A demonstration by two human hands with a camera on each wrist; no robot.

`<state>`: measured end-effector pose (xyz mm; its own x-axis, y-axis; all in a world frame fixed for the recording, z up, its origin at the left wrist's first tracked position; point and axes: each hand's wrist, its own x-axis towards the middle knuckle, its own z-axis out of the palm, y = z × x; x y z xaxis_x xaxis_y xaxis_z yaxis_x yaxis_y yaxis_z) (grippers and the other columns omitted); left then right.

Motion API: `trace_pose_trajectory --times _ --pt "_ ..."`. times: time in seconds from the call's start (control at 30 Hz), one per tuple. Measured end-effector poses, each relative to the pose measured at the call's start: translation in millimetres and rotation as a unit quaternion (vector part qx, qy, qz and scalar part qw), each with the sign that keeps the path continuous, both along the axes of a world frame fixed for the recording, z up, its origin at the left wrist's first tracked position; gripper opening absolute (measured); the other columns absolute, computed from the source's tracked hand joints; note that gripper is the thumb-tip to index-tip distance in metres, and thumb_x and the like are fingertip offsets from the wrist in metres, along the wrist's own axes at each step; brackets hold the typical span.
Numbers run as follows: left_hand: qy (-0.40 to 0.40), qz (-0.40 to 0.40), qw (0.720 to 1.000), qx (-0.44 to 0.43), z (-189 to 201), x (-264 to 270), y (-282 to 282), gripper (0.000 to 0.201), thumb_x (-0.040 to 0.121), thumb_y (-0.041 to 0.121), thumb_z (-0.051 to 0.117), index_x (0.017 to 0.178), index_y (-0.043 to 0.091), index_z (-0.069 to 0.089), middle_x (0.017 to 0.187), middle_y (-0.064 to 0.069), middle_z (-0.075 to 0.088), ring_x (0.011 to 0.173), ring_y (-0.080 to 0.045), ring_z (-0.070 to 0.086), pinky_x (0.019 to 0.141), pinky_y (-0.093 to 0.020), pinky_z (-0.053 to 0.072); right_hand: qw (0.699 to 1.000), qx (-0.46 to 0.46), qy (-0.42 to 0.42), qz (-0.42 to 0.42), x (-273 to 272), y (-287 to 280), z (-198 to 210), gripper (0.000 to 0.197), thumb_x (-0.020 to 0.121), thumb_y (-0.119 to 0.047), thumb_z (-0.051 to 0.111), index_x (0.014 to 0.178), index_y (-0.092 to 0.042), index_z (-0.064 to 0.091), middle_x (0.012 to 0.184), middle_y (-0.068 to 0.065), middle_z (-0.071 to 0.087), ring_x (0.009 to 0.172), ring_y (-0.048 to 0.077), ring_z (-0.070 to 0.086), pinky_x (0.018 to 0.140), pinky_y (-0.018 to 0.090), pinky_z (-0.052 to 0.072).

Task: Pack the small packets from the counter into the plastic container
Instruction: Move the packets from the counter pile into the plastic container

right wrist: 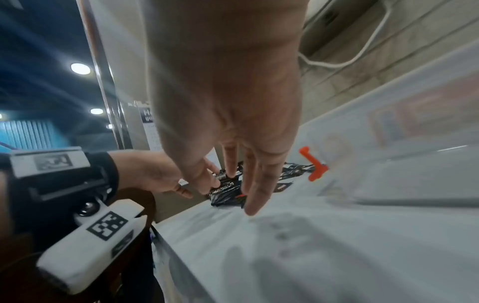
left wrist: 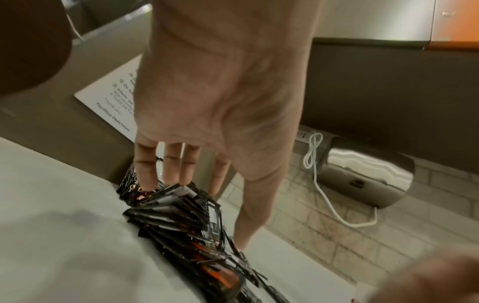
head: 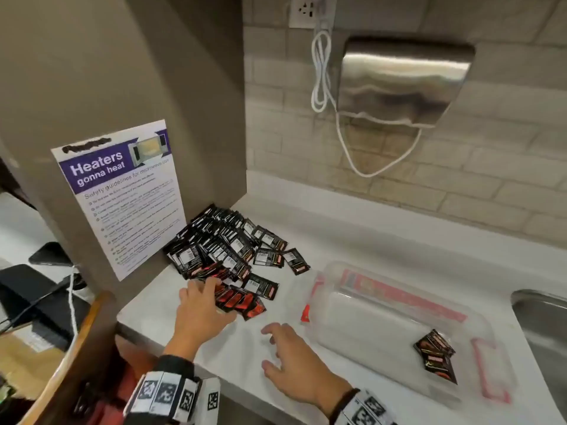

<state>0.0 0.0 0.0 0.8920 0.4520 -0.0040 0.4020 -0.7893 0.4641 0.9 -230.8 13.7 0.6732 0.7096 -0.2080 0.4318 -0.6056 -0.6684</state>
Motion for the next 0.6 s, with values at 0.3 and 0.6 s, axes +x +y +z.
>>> trace_pose_trajectory --times 0.3,0.6 --pt "0.099 -0.083 0.99 0.048 -14 38 16 0.075 0.069 0.037 0.082 0.132 0.031 0.042 0.126 -0.006 0.028 0.118 -0.029 0.026 0.099 -0.038 0.044 0.988 -0.061 0.01 -0.144 77 87 -18 0.056 0.093 -0.042 0.057 0.135 -0.008 0.04 0.13 0.014 0.048 0.119 0.032 0.047 0.099 0.039 0.043" --pt "0.08 -0.163 0.983 0.0 -13 53 16 0.062 0.08 0.042 0.073 0.135 0.031 0.048 0.128 -0.009 0.041 0.125 -0.033 0.03 0.105 -0.043 0.038 0.969 0.015 0.115 -0.219 109 109 -28 0.047 0.092 -0.035 0.063 0.124 -0.008 0.041 0.105 0.004 0.056 0.093 0.02 0.056 0.076 0.03 0.046"
